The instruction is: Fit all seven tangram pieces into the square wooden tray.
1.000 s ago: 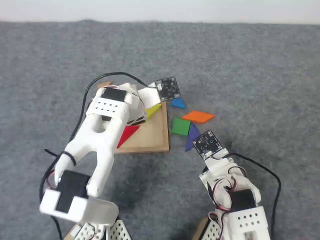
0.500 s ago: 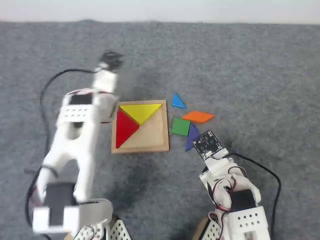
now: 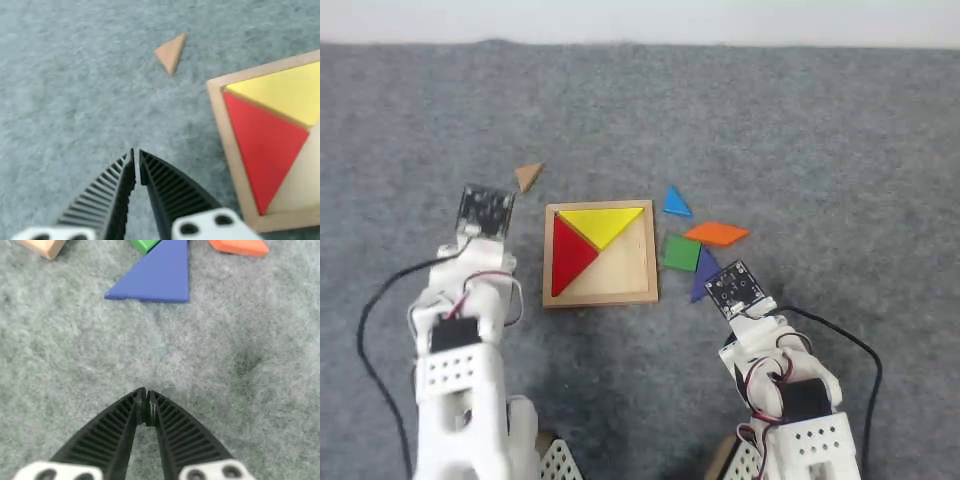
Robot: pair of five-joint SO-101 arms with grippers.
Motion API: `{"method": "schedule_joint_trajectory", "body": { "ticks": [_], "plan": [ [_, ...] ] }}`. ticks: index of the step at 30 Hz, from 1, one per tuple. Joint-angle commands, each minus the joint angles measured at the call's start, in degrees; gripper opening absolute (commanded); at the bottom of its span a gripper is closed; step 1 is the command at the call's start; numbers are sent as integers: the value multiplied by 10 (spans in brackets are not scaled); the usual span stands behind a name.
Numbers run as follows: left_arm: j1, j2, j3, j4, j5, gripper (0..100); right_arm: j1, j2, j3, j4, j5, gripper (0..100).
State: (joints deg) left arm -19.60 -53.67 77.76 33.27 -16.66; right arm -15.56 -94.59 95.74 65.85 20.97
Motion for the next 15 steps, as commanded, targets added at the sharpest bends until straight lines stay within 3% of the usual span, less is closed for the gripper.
{"method": "schedule_joint_trajectory", "body": {
  "ticks": [1, 6, 10, 15],
  "plan": [
    [-36, -64, 34, -25, -11, 12, 7, 4, 2, -28, 2, 6],
    [-45, -70, 71, -41, -69, 12, 14, 11, -55, -58, 86, 6],
    [-47, -70, 107, -104, -76, 12, 12, 48, -150, -32, 12, 6],
    [-45, -70, 123, -128, -76, 13, 10, 221, -264, -47, -40, 7]
  ]
}}
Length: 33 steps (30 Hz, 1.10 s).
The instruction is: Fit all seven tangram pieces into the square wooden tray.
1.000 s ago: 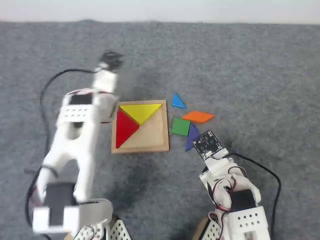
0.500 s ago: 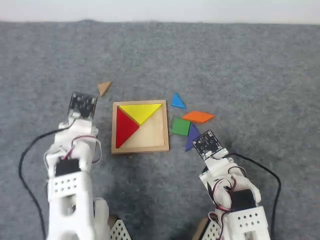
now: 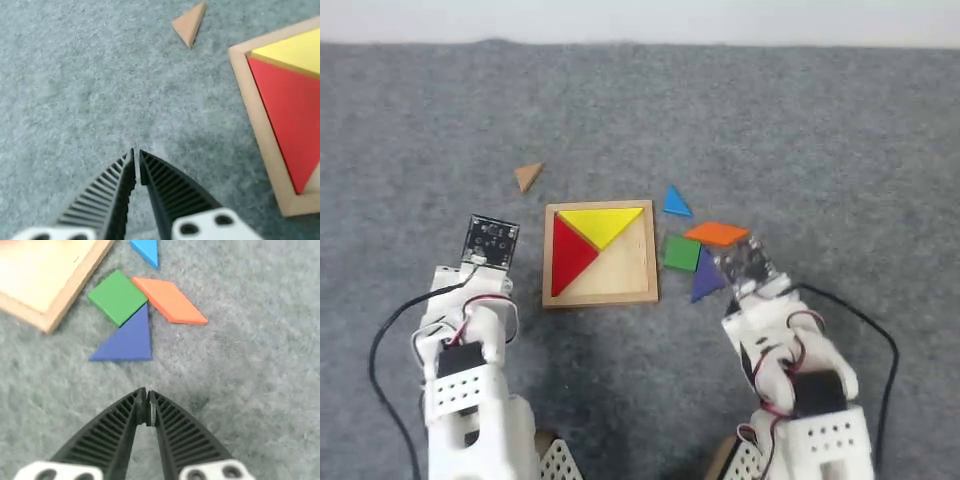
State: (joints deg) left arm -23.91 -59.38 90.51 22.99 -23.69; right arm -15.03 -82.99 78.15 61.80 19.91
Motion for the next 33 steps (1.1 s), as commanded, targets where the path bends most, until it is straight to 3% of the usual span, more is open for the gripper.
{"method": "schedule_joint_trajectory", "body": {
  "ticks": [1, 9, 16, 22, 33],
  "plan": [
    [-2, -13, -5, -25, -6, 13, 5, 151, -110, -15, -41, 8],
    [-5, -13, -4, -25, -7, 13, -81, 497, -287, -92, -183, 248],
    [-5, -14, 7, -25, -50, 13, -91, 744, -421, -92, -194, 285],
    [-5, -14, 8, -24, -53, 13, -98, 798, -439, -98, -202, 285],
    [-5, -14, 8, -24, -53, 13, -118, 800, -440, -122, -346, 285]
  ]
}}
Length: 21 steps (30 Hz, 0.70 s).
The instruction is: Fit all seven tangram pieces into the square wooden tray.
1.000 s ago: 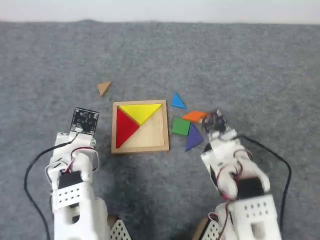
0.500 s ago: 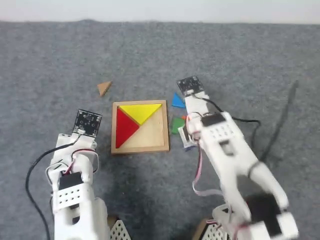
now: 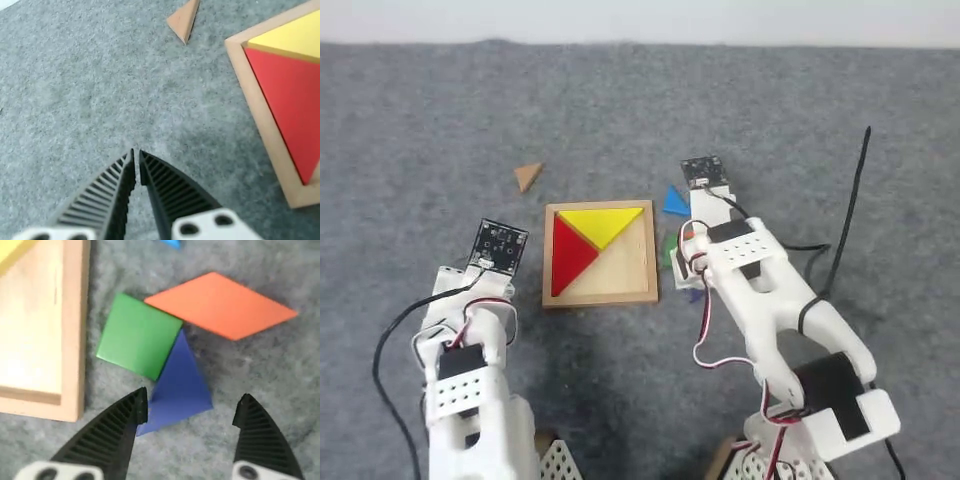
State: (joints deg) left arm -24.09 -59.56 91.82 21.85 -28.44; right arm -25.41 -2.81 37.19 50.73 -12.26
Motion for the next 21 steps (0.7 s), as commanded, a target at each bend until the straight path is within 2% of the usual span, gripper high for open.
{"method": "schedule_joint_trajectory", "body": {
  "ticks": [1, 7, 15, 21],
  "plan": [
    [-4, -12, -5, -12, -5, 13, -19, -1, -32, -12, -27, 285],
    [-4, -12, -5, -12, -6, 13, -19, 0, -29, -22, -57, 285],
    [-4, -12, -5, -12, -6, 13, -17, 0, -12, -27, -58, 285],
    [-4, -12, 0, -13, -7, 13, 18, 44, -33, -16, -57, 285]
  ]
}}
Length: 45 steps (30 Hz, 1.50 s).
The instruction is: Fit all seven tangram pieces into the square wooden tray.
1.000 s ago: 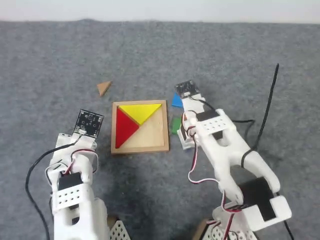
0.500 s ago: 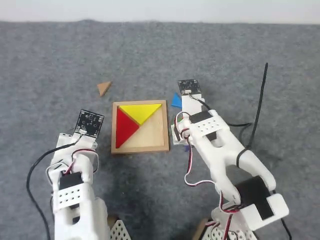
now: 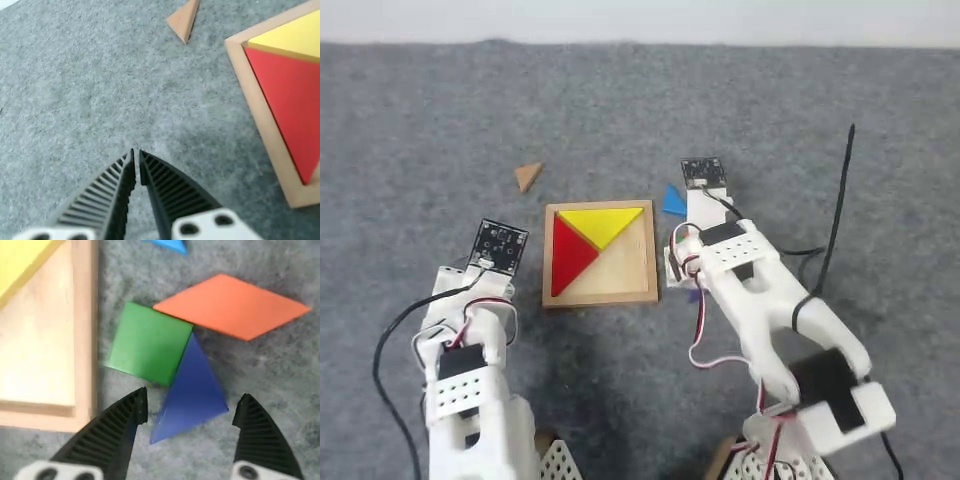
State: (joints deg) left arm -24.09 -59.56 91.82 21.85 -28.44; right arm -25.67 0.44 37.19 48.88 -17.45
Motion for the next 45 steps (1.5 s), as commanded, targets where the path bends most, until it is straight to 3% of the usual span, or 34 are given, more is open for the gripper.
{"method": "schedule_joint_trajectory", "body": {
  "ticks": [1, 22, 28, 45],
  "plan": [
    [-4, -12, 0, -13, -7, 13, 22, 22, -47, 16, -5, 285],
    [-4, -12, 0, -13, -7, 13, 22, 50, -79, 45, -2, 283],
    [-4, -12, 0, -13, -7, 13, 22, 50, -80, 45, 25, 144],
    [-4, -12, 0, -13, -7, 13, 25, 48, -80, 46, 36, 169]
  ]
}}
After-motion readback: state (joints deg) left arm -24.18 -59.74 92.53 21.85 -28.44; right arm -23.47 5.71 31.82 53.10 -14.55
